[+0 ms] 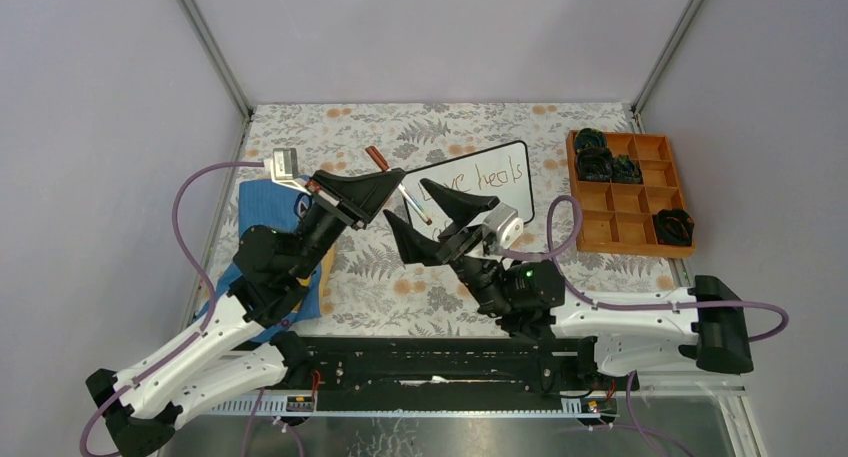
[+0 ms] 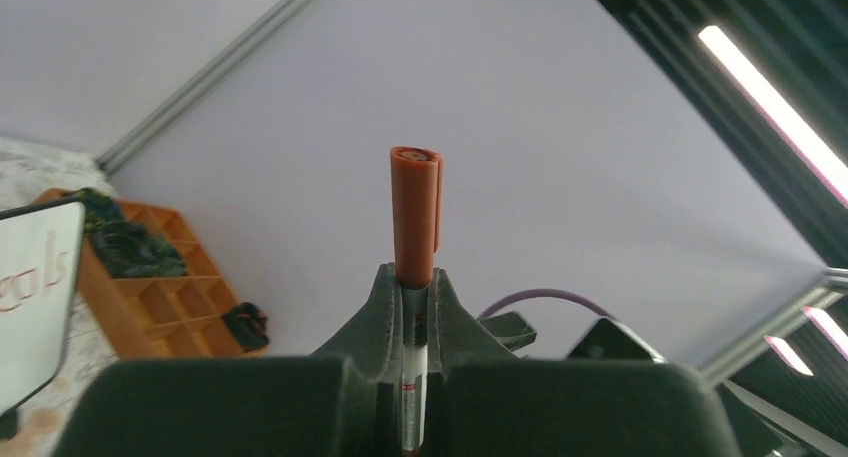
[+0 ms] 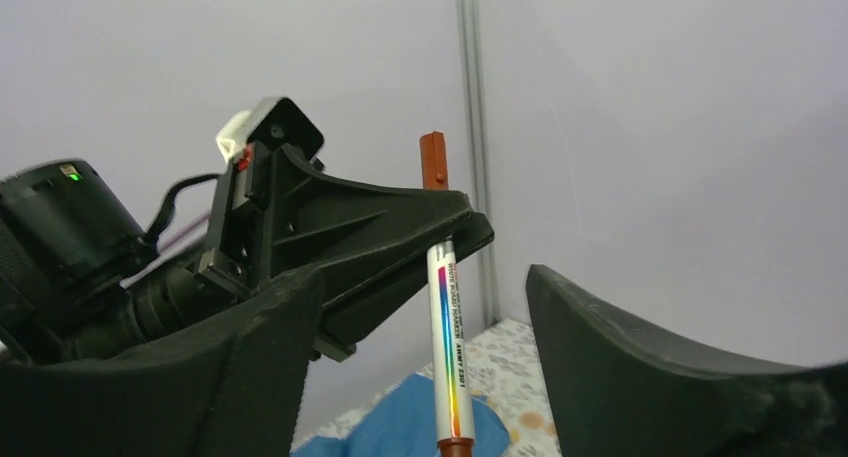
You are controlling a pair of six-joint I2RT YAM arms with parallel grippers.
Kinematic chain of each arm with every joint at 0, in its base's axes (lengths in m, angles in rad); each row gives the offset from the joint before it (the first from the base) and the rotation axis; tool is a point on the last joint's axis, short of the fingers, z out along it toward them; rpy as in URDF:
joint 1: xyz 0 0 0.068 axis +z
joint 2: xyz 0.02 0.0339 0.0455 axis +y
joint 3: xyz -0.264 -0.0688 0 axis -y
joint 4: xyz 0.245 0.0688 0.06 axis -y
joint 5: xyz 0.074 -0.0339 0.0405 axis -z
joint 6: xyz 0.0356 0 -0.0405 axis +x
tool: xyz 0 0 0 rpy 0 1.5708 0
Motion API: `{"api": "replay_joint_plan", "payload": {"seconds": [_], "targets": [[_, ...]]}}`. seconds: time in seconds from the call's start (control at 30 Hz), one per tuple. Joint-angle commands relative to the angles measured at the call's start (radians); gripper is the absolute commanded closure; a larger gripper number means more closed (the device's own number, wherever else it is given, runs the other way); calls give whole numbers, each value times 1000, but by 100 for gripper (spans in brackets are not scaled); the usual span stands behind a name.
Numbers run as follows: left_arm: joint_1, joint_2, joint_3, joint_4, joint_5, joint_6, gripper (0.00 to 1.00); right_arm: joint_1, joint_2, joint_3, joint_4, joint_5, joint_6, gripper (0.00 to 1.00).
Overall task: Write a sentence on the whiteboard
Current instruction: Place the whiteboard marker at the center of the board.
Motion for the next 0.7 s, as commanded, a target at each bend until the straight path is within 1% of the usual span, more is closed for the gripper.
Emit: {"api": "replay_joint_plan", "payload": {"seconds": [0.0, 0.07, 0.2, 0.33, 0.4, 0.47, 0.6, 0.67], "targets": [[-3, -15, 75, -167, -92, 120, 100, -2, -123, 15, -181, 49, 118, 8], [-3, -16, 135, -301, -153, 196, 100, -2, -186, 14, -306, 48, 165, 2], [-2, 0, 260, -622, -292, 369, 100, -2, -331, -14, -567, 86, 209, 0], [-2, 29, 327, -845, -415, 490, 100, -3, -449, -85, -749, 295, 207, 0], [-2, 58, 345, -932, -457, 522, 100, -3, -494, -120, -821, 403, 215, 0], [-1, 93, 357, -1000, -492, 539, 100, -3, -528, -159, -874, 478, 230, 0], [11, 176, 341, -1070, -527, 549, 100, -3, -580, -259, -909, 547, 269, 0], [53, 230, 327, -1090, -496, 545, 100, -3, -597, -295, -909, 556, 292, 0]]}}
